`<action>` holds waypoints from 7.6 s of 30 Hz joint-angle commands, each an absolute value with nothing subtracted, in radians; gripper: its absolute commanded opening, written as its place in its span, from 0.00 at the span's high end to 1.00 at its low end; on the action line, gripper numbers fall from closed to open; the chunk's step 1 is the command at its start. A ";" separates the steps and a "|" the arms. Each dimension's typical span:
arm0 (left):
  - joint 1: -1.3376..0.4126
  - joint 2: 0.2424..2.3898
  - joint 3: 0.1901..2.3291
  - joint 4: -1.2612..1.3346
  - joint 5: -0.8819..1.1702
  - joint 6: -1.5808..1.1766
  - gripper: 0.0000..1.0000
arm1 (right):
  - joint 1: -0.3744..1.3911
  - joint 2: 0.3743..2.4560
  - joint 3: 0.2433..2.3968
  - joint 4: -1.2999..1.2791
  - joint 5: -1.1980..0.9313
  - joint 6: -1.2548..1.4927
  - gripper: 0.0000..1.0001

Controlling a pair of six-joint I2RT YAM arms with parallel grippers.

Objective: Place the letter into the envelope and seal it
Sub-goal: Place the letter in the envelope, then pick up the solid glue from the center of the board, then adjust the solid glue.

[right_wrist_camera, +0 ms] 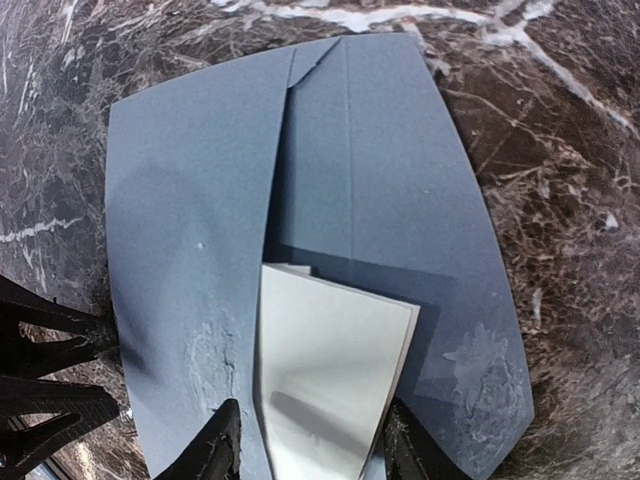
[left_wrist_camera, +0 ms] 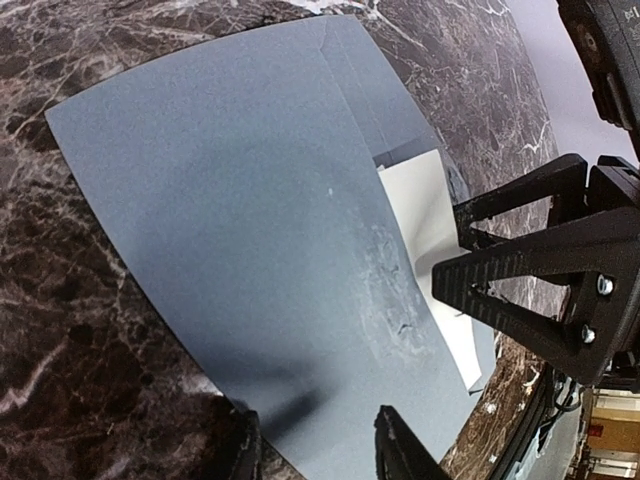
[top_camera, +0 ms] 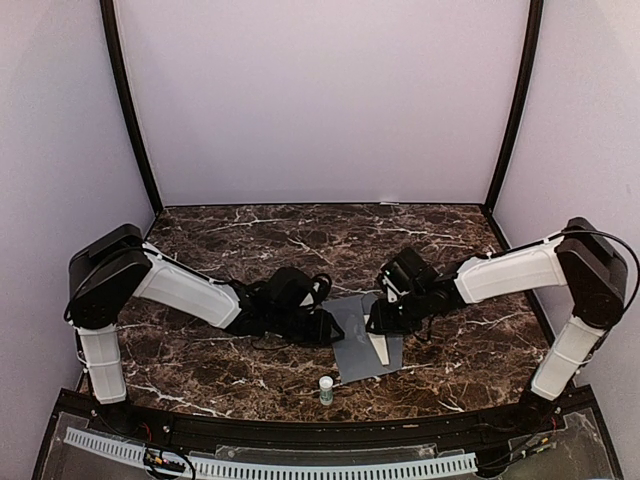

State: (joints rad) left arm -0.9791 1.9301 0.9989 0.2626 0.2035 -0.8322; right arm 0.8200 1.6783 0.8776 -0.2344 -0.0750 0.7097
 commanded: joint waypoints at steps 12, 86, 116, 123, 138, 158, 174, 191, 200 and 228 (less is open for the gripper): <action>-0.971 1.966 1.035 0.239 0.197 -0.789 0.67 | 0.877 1.741 0.952 -0.206 -0.114 0.688 0.57; -0.995 1.741 0.977 0.124 0.065 -0.750 0.64 | 0.936 1.572 0.936 -0.345 0.052 0.764 0.52; -1.367 1.598 1.227 -0.549 -0.165 -0.840 0.30 | 0.939 1.067 0.609 -0.311 0.173 0.865 0.33; -1.387 1.705 1.287 -0.629 -0.184 -0.850 0.29 | 0.939 1.033 0.595 -0.318 0.181 0.870 0.33; -1.398 1.810 1.382 -0.742 -0.199 -0.833 0.50 | 0.939 1.058 0.582 -0.289 0.170 0.890 0.33; -1.398 1.600 1.187 -0.506 -0.248 -0.938 0.92 | 0.939 0.982 0.595 -0.239 0.091 0.879 0.33; -1.370 1.077 0.738 0.540 -0.197 -0.927 0.90 | 0.988 0.706 0.423 0.451 -0.195 1.133 0.19; -1.352 1.121 0.702 0.801 -0.125 -0.940 0.90 | 1.181 0.916 0.554 0.748 -0.171 1.134 0.20; -1.351 1.166 0.709 0.853 -0.084 -0.961 0.90 | 1.205 0.925 0.644 0.587 -0.132 1.080 0.20; -1.346 1.187 0.737 0.757 -0.025 -0.955 0.55 | 1.241 0.918 0.721 0.331 -0.033 1.036 0.91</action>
